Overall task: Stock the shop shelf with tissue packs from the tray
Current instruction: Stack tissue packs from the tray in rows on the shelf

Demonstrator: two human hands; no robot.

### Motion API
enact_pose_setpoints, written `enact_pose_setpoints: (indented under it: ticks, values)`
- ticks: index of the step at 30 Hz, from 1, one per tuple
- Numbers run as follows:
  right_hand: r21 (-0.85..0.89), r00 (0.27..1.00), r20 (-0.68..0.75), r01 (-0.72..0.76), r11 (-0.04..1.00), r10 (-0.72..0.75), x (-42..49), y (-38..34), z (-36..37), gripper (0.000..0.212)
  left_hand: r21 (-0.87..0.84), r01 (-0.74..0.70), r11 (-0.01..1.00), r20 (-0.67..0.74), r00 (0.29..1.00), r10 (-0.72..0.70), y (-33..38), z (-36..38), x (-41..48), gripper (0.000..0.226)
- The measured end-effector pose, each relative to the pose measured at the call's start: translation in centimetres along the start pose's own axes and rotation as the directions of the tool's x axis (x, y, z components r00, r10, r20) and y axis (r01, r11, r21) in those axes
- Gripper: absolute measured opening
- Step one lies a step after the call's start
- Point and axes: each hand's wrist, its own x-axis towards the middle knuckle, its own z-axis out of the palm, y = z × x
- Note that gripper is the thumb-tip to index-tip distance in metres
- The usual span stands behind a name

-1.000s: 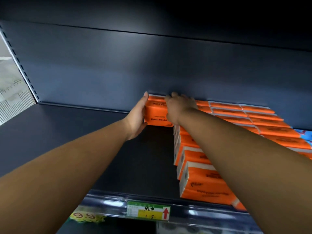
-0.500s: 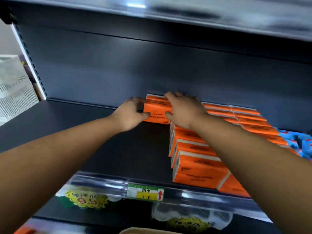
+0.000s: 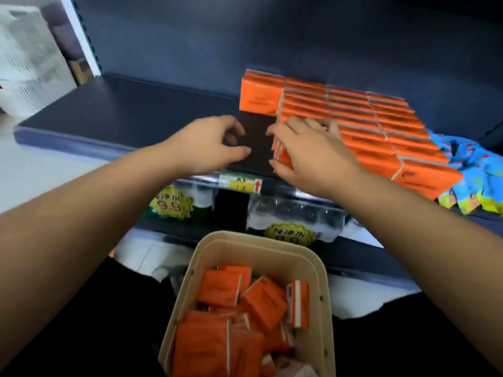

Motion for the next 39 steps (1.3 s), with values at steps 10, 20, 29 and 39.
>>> enact_pose_setpoints:
  ticks: [10,20,29,39]
  values:
    - [0.172,0.904,0.415,0.035,0.984,-0.105,-11.4,-6.9,10.4,0.045,0.115,-0.031,0.993,0.575,0.817,-0.041,-2.7,13.9,-11.5,0.041]
    - [0.238,0.670,0.729,-0.060,0.969,-0.138,-16.7,-9.8,20.3,0.046,0.274,-0.090,0.957,0.828,0.528,-0.188,-7.2,22.0,-14.8,0.067]
    - [0.295,0.421,0.895,-0.310,0.904,-0.147,-19.0,-11.6,23.1,0.046,0.480,-0.207,0.853,0.852,0.344,-0.396,-8.1,22.3,-14.0,0.085]
    - [0.361,0.357,0.919,-0.594,0.719,-0.166,-18.1,-9.8,22.9,0.044,0.442,-0.291,0.848,0.878,0.335,-0.342,-7.9,22.0,-14.2,0.081]
